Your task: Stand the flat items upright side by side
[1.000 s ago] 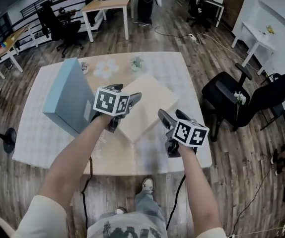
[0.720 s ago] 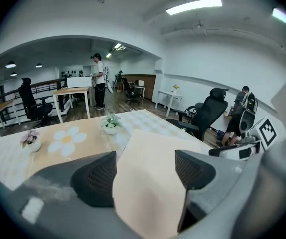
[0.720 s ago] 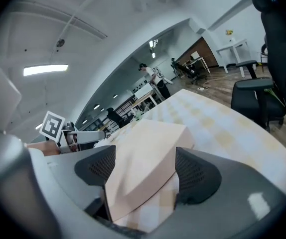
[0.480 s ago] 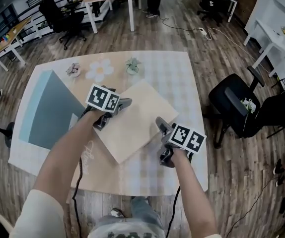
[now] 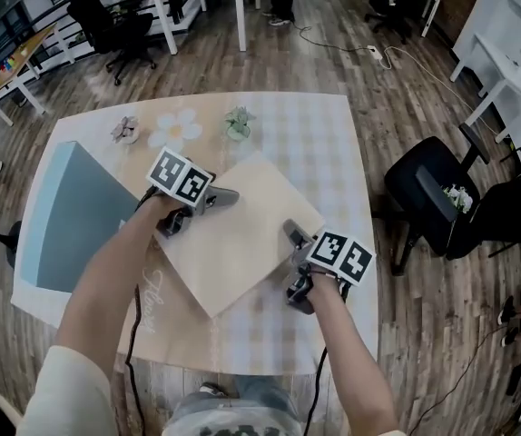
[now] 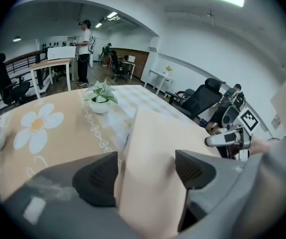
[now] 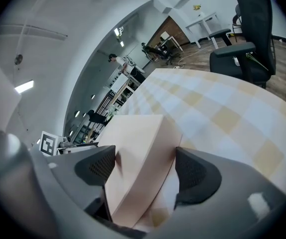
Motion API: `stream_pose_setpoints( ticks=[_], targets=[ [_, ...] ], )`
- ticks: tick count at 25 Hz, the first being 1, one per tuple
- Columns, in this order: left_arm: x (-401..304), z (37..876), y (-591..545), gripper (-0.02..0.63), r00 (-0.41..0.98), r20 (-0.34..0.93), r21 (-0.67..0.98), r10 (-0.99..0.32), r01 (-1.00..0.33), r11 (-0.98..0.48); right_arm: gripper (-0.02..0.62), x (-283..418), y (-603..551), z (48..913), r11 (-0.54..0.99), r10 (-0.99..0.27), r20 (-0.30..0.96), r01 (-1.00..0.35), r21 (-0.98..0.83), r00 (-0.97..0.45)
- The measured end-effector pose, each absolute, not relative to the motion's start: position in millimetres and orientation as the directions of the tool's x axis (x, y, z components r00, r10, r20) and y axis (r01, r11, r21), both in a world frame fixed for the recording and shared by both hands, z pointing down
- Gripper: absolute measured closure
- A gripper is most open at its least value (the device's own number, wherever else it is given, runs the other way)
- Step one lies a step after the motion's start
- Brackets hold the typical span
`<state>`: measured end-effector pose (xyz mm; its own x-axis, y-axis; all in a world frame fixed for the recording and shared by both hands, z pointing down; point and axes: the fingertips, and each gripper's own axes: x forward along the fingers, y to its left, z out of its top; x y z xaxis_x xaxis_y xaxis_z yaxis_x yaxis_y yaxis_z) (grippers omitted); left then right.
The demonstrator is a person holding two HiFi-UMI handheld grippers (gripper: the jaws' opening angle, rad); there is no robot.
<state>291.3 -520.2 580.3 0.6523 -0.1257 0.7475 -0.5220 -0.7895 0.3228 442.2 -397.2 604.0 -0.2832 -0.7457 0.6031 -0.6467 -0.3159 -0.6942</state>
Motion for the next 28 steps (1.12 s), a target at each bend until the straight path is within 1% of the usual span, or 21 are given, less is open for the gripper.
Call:
stream_pose_setpoints(
  ticks=[3, 5, 9, 12, 17, 21, 23, 26, 28],
  targets=[
    [292.1, 579.6, -520.0, 0.247, 0.652, 0.751, 0.333, -0.106, -0.513, -0.791, 0.234, 443.2, -401.5, 604.0, -0.304, -0.749, 0.601, -0.661, -0.687, -0.281],
    [291.8, 576.1, -520.8, 0.252, 0.648, 0.752, 0.326, -0.121, -0.525, -0.787, 0.236, 445.7, -406.2, 601.0, -0.282, -0.757, 0.594, -0.683, -0.674, -0.274],
    [287.7, 560.6, -516.6, 0.258, 0.658, 0.729, 0.305, -0.188, -0.558, -0.772, 0.238, 448.5, -412.8, 585.5, -0.21, -0.775, 0.565, -0.728, -0.653, -0.283],
    [284.7, 538.5, -514.5, 0.259, 0.682, 0.684, 0.291, -0.258, -0.58, -0.761, 0.24, 451.6, -420.7, 557.2, -0.131, -0.81, 0.52, -0.78, -0.612, -0.271],
    [277.1, 500.2, -493.7, 0.259, 0.724, 0.591, 0.3, -0.356, -0.607, -0.736, 0.245, 451.3, -415.2, 495.0, 0.004, -0.867, 0.442, -0.888, -0.459, -0.232],
    [265.0, 471.0, -470.2, 0.259, 0.742, 0.511, 0.273, -0.435, -0.62, -0.736, 0.252, 440.0, -397.3, 454.4, 0.078, -0.903, 0.377, -0.943, -0.323, -0.205],
    [256.0, 462.0, -455.6, 0.259, 0.745, 0.47, 0.265, -0.473, -0.63, -0.73, 0.257, 430.9, -385.2, 438.3, 0.104, -0.922, 0.34, -0.964, -0.244, -0.185],
    [236.3, 455.9, -432.5, 0.259, 0.742, 0.417, 0.275, -0.525, -0.653, -0.705, 0.282, 410.8, -366.4, 415.3, 0.118, -0.947, 0.284, -0.986, -0.12, -0.148],
    [220.2, 448.8, -418.5, 0.259, 0.737, 0.382, 0.269, -0.557, -0.665, -0.696, 0.284, 393.7, -353.1, 400.5, 0.127, -0.958, 0.251, -0.99, -0.06, -0.138]
  ],
)
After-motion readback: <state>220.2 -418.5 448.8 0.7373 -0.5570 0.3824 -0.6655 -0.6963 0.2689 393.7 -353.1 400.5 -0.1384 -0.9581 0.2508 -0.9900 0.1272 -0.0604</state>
